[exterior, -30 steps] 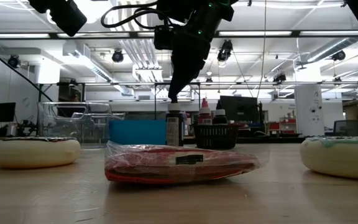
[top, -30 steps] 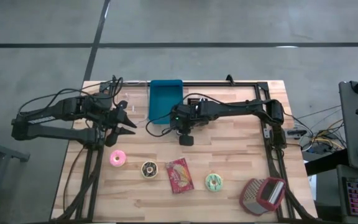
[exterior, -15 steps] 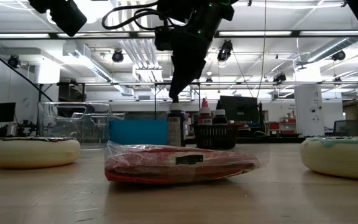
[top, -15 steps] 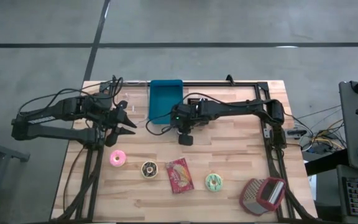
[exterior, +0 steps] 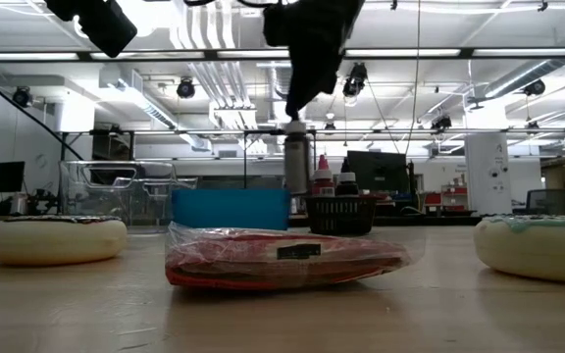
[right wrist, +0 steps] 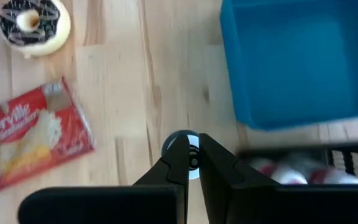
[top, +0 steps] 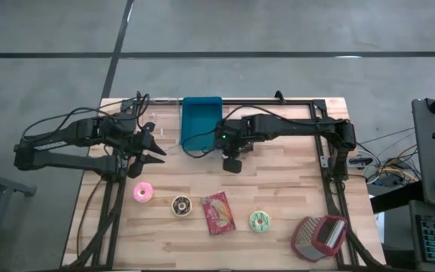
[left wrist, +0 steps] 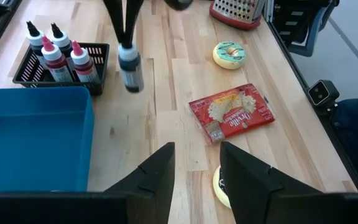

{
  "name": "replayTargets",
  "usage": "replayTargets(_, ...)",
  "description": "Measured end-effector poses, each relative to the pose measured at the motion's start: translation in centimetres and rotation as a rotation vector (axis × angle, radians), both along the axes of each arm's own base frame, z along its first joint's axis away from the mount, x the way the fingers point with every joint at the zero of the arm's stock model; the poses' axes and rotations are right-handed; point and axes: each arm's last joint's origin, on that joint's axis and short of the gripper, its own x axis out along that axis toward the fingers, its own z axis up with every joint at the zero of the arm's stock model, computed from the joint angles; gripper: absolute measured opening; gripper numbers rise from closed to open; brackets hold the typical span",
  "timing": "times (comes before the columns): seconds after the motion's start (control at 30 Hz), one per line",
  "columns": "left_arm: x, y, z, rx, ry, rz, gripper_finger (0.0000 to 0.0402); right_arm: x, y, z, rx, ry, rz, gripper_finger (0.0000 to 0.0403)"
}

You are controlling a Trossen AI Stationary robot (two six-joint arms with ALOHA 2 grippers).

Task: Pick & Place Food Item
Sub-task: Put the black food coloring into the black bin

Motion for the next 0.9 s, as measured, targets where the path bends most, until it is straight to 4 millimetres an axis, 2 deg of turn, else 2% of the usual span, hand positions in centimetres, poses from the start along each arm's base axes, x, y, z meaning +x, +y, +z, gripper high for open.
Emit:
replayTargets(0.13, 0.0, 0.0, 0.0, 0.000, 0.000, 0.000, 0.0133, -1.3, 0.0, 1.2, -0.004, 0.049, -0.024, 0.0013)
replayTargets(0.33, 0.0, 0.0, 0.0, 0.000, 0.000, 0.000, 0.0133, -2.9, -0.3, 3.3, -0.071, 0.021, -0.110, 0.0013)
replayTargets(0.47, 0.0, 0.0, 0.0, 0.000, 0.001, 0.000, 0.0133, -3.6, -0.7, 4.0, -0.066, 0.015, -0.136, 0.0013)
replayTargets(0.63, 0.1, 0.0, -0.1, -0.001, 0.005, 0.000, 0.0133, -4.7, -2.3, 4.9, -0.066, 0.010, -0.173, 0.0013)
replayTargets(0.9, 0.3, 0.0, -0.2, -0.002, 0.014, 0.000, 0.0133, -5.6, -3.4, 5.1, -0.072, 0.044, -0.172, 0.0013)
